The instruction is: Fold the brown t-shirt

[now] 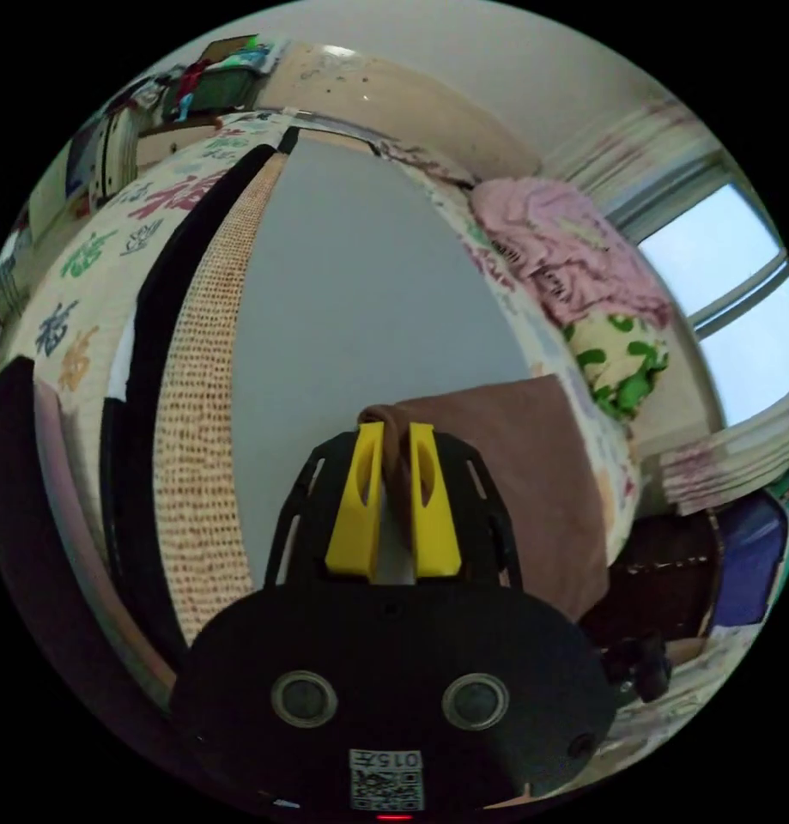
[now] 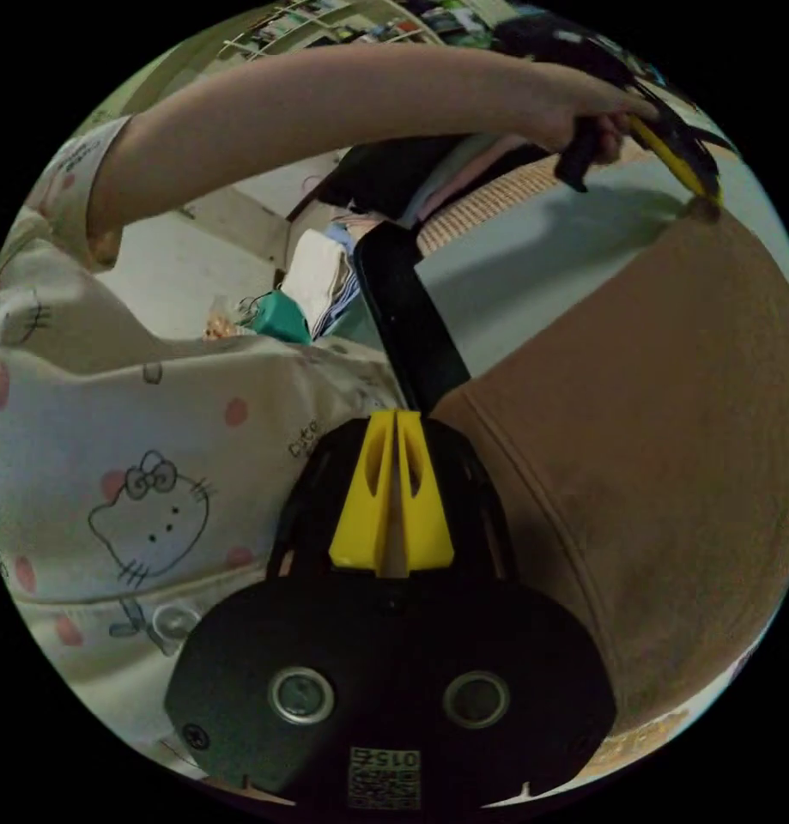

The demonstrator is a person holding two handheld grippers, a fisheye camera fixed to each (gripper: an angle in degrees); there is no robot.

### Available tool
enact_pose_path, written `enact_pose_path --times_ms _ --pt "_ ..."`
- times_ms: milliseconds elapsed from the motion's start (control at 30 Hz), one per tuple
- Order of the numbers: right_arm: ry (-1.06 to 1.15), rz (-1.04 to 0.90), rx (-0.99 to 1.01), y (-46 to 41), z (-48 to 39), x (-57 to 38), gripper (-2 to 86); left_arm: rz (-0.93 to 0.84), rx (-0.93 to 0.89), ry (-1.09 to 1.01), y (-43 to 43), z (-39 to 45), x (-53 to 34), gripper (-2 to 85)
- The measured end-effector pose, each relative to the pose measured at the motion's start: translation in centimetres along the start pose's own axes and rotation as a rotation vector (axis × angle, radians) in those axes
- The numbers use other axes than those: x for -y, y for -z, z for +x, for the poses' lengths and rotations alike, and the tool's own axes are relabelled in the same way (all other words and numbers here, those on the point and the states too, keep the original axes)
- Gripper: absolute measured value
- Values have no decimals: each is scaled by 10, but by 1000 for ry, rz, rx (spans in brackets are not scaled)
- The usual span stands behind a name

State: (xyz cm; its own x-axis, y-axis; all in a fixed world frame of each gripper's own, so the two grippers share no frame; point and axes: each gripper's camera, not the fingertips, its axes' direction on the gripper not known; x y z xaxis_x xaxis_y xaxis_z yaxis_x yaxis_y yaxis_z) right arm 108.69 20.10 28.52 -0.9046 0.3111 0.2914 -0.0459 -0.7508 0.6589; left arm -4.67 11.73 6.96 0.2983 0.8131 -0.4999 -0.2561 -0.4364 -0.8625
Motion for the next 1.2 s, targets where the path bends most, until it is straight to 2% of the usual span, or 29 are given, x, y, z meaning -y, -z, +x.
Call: enact_pose_path --times_ms 133,233,300,367,400,500,700,767,900,1000,1067,1200 --pt "27 238 -2 59 31 -47 51 9 29 8 -12 -9 -23 61" --pt "-102 492 -135 141 100 -114 68 12 -49 53 -17 -26 -54 99" --pt "-368 665 -306 194 189 -184 97 16 -128 84 -24 -38 -76 124" --pt "-586 747 -362 218 264 -236 133 28 -189 106 -34 -46 -98 138" --pt "-701 751 -365 224 313 -264 156 34 -217 110 -42 -49 -108 146" --pt "-826 712 -290 215 414 -301 163 20 -228 111 -69 -54 -124 166" --pt "-853 536 -190 155 533 -296 143 51 -291 134 -105 -68 -138 160" --pt "-841 557 -119 140 551 -302 104 42 -330 171 -116 -75 -143 151" --pt "-897 616 -54 112 580 -335 86 13 -413 257 -139 -94 -161 118" --pt "-906 639 -50 99 582 -349 73 -50 -477 262 -159 -102 -178 82" --pt "-886 658 -66 96 570 -353 67 -28 -479 282 -155 -110 -193 72" --pt "-715 749 -88 103 506 -356 64 74 -424 118 -101 -107 -226 64"
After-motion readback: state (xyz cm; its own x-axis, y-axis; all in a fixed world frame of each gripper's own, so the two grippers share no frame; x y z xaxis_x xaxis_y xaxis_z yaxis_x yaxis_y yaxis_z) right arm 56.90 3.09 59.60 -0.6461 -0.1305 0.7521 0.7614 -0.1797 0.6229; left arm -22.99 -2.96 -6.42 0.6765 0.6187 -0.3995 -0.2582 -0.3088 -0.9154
